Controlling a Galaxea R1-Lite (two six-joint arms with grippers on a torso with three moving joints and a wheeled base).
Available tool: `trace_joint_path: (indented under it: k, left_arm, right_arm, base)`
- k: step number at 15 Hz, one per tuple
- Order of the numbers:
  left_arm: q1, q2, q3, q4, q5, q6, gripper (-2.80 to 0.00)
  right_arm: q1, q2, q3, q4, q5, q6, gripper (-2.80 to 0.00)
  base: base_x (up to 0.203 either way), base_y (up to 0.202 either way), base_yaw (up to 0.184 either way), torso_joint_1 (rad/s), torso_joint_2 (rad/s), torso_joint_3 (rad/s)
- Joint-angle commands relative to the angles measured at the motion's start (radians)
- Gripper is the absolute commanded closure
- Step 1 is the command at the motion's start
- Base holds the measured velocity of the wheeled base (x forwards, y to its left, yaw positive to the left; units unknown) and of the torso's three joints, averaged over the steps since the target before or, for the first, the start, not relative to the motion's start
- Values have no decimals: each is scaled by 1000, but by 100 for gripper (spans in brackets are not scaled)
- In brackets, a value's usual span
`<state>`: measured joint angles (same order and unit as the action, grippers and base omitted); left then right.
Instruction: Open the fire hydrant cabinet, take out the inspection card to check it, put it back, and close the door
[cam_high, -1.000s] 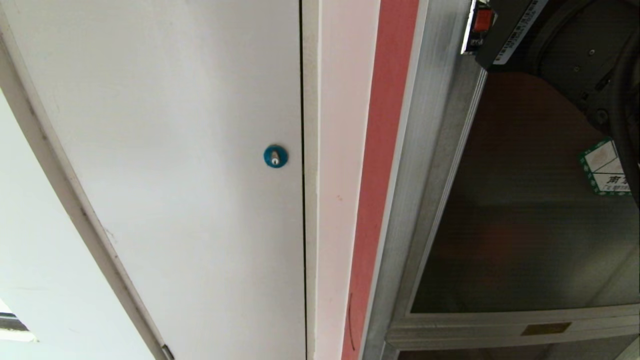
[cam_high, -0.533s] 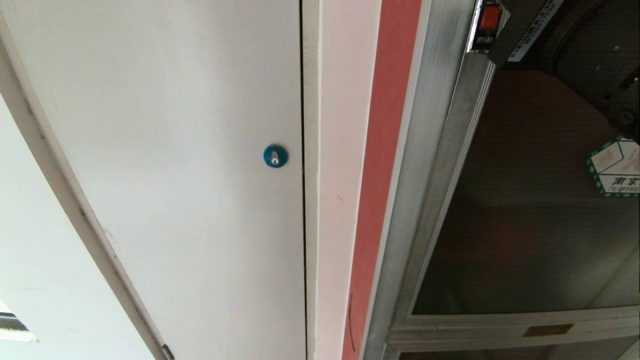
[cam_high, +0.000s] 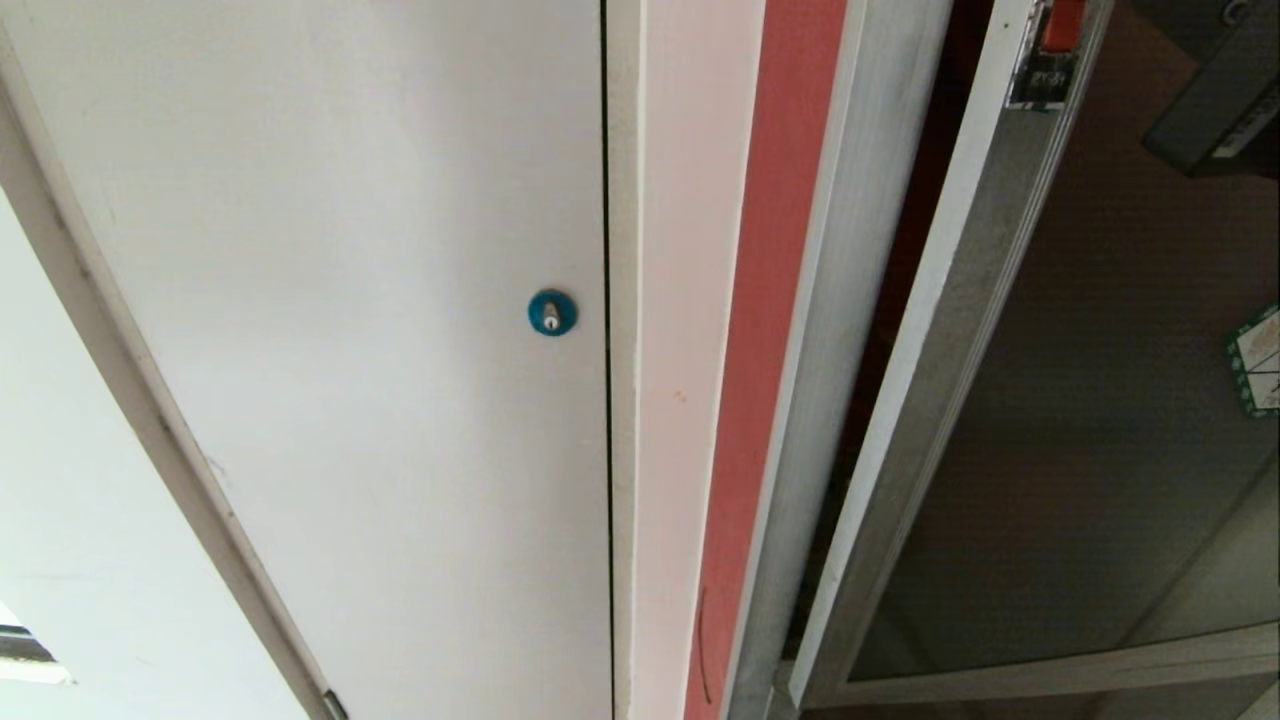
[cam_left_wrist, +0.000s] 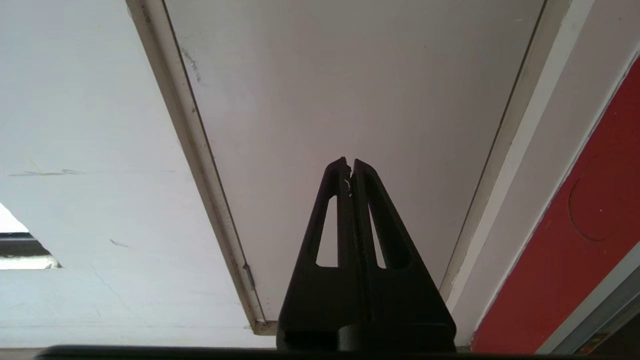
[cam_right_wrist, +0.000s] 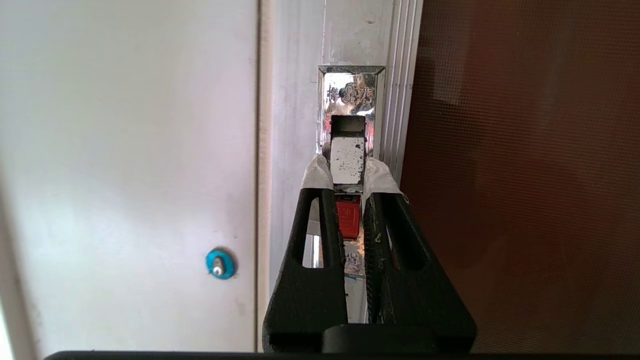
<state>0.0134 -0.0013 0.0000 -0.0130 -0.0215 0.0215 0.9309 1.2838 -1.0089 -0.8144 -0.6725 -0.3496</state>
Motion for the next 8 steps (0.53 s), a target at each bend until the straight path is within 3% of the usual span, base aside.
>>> trace_joint_path:
  k: [1, 8]
  left_arm:
    - [0, 1, 8, -1, 0, 0, 0]
    - [0, 1, 6, -1, 0, 0, 0]
  right_arm:
    - [2, -60, 31, -8, -11, -2, 0]
    - [3, -58, 81, -8, -10, -2, 0]
  base:
    - [0, 0, 0, 0, 0, 0]
    - [0, 0, 0, 0, 0, 0]
